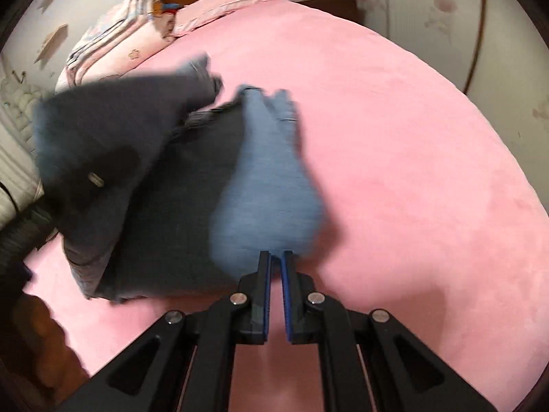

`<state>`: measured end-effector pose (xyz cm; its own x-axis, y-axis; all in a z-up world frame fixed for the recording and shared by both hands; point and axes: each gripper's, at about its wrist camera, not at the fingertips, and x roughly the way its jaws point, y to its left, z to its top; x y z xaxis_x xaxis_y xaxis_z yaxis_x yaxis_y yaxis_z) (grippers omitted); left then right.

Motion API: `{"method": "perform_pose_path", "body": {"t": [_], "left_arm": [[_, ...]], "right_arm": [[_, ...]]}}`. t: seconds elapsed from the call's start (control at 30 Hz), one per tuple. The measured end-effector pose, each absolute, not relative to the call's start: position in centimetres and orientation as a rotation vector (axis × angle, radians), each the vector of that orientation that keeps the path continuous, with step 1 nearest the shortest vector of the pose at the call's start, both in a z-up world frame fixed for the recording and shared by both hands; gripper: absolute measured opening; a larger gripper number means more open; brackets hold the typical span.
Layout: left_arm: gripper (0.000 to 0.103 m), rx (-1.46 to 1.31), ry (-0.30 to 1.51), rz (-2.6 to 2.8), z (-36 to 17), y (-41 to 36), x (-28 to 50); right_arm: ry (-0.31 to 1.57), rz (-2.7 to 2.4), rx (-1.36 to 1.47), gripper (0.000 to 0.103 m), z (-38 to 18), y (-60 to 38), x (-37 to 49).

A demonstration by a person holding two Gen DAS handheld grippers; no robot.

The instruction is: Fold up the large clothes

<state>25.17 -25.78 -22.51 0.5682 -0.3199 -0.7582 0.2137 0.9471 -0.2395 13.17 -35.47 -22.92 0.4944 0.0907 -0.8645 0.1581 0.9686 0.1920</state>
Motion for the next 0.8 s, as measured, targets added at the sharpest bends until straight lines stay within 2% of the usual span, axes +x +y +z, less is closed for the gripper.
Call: {"method": "perform_pose_path", "body": {"t": [0.17, 0.3, 0.47, 0.5, 0.53, 0.6, 0.8], "left_arm": [[0.011, -0.046, 0.96, -0.293, -24.9, -28.7, 24.9], [0.011, -0.069, 0.942, -0.276, -23.8, -29.0, 25.0], [0.013, 0.005, 1.002, -0.271, -26.0, -28.8, 25.7], [0.021, 0.025, 0.996, -0.284, -25.9, -28.9, 25.6], [0.036, 0.029, 1.001, -0.308, -25.8, -28.9, 25.6], [0.059, 0.003, 1.041, -0.367, -25.0, -28.8, 25.7], [0.064, -0.056, 1.006, -0.386, -19.3, -24.5, 23.7]], "right_arm": [[1.059, -0.06, 0.27, 0.006, -23.5, -37.3, 13.1], [1.044, -0.052, 0.289, 0.006, -23.1, -38.0, 13.4], [1.066, -0.028, 0.262, 0.006, -23.3, -38.5, 13.1], [1.065, -0.023, 0.262, 0.006, -23.1, -38.5, 13.2], [1.06, -0.014, 0.261, 0.006, -22.7, -38.4, 13.3], [1.059, -0.007, 0.261, 0.006, -22.0, -38.5, 13.6], [1.07, -0.012, 0.273, 0.006, -19.5, -38.8, 14.5]]}}
